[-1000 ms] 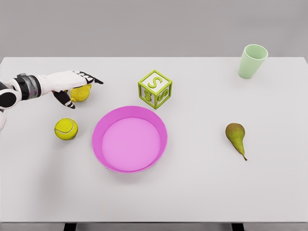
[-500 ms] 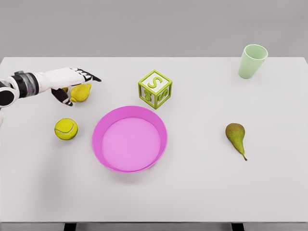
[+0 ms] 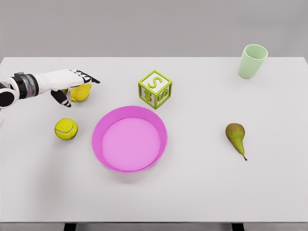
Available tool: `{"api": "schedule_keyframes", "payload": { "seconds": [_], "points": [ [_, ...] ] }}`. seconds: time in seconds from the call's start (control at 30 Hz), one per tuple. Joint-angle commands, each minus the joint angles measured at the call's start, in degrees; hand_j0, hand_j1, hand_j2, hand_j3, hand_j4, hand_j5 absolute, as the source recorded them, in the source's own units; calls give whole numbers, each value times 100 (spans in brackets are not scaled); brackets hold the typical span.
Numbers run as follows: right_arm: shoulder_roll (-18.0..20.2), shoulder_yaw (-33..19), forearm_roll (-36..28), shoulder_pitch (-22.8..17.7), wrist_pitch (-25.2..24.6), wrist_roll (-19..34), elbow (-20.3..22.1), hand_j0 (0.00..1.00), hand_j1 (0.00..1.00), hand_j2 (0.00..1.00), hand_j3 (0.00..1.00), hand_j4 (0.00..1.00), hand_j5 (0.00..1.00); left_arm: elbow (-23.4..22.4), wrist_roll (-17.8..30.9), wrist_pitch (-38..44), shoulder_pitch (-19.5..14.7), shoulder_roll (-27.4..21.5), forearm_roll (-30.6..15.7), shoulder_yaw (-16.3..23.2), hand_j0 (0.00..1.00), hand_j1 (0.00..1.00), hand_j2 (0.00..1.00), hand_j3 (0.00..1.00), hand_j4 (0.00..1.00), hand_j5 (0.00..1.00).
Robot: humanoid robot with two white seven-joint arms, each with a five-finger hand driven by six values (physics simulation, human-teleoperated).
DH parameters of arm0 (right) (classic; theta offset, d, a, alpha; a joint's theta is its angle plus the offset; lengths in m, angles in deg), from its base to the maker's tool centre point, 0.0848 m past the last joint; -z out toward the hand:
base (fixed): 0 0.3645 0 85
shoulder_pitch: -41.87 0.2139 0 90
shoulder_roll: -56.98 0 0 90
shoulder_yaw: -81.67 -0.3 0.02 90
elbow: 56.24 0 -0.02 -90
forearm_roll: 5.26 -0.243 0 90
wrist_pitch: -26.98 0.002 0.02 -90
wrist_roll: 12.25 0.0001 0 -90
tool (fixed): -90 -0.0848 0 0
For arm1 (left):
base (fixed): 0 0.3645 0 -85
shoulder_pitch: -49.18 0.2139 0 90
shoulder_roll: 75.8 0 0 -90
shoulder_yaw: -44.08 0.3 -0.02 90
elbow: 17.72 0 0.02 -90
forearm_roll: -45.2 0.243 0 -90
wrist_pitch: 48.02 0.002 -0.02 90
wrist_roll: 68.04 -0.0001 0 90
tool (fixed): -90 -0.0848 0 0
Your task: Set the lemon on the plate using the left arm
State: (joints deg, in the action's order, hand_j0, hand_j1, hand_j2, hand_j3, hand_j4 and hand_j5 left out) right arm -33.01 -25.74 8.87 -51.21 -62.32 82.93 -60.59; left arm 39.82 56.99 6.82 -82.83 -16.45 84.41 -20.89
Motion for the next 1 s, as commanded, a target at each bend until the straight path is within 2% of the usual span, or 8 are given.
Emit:
{"api": "schedule_keyframes", "payload": {
  "seconds": [0.0,0.5,0.77,0.97],
  "points": [
    [-1,1,2,0,0,1,4,100,100,100,100,100,100,-24,-3,15,0,15,43,-7,100,100,100,100,100,100],
    [-1,1,2,0,0,1,-4,100,100,100,100,100,100,-85,-3,15,-53,33,43,-16,100,100,100,100,100,100],
    [-1,1,2,0,0,1,-4,100,100,100,100,100,100,-393,-3,15,-149,95,43,-60,100,100,100,100,100,100],
    [-1,1,2,0,0,1,-4,100,100,100,100,100,100,-419,-3,15,-158,182,43,-60,100,100,100,100,100,100]
  ]
}}
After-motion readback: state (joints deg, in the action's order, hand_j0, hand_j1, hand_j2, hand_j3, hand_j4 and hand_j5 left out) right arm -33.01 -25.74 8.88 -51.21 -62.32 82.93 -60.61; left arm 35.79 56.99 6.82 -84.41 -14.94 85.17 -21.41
